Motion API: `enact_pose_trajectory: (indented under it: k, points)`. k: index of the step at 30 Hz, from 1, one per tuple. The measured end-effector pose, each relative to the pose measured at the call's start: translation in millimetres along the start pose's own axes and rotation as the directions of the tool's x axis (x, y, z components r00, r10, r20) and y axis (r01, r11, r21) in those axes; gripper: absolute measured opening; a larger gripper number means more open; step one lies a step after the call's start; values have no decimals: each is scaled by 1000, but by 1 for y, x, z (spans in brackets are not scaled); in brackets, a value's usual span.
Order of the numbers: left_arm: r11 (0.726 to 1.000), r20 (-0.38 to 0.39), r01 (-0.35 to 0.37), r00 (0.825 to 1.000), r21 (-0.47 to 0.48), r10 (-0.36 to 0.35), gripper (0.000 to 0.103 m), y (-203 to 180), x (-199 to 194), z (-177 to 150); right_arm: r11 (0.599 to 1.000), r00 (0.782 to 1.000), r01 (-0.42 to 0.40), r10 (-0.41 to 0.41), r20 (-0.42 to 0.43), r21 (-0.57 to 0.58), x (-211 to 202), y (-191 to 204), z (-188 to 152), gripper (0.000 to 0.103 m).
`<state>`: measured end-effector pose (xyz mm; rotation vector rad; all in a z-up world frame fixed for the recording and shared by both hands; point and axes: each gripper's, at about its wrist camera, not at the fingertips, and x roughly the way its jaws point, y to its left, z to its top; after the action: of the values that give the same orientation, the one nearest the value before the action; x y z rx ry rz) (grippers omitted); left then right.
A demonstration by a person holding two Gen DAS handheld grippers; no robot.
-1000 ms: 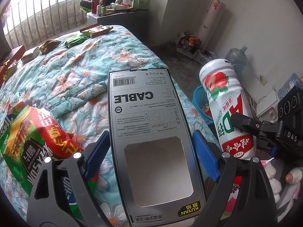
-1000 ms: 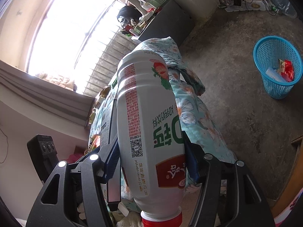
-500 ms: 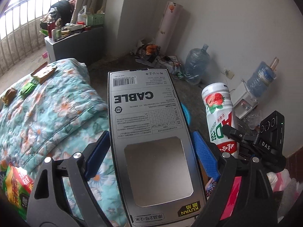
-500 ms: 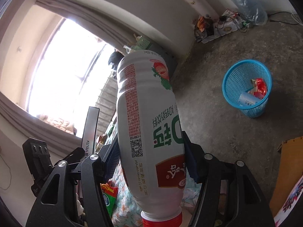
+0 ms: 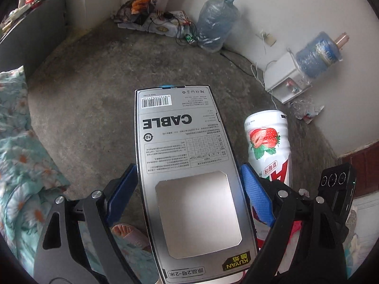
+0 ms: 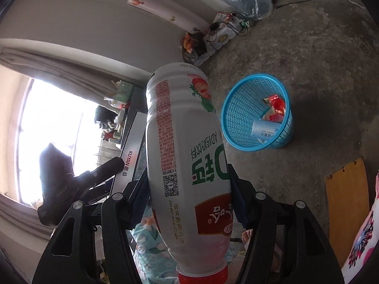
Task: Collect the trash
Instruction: 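Open both tools to drop the bottle and box into the wastebasket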
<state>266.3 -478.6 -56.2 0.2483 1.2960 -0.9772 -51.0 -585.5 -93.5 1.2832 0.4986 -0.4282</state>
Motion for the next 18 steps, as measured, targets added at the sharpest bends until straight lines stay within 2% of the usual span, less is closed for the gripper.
enact_pose_trajectory:
  k: [6,9,10,13,18]
  points:
    - [997,-97,10,995,-70,-17,84,21,88,56,989,997,40,-30,-73,143,78,-43,46,60]
    - [984,-90,18,995,-179,-34,85,38,127,83,977,991,108,-91,-96,185,119,-69,77,62]
    - [978,-92,16,995,-207,-36,85,42,139,88,972,989,126,-106,-107,200,132,-78,85,66]
    - [967,-112,-6,993,-255,-23,85,46,164,91,952,982,179,-155,-111,249,149,-101,93,66]
    - [962,-98,54,992,-269,-83,85,47,165,80,960,985,169,-156,-71,223,143,-109,85,66]
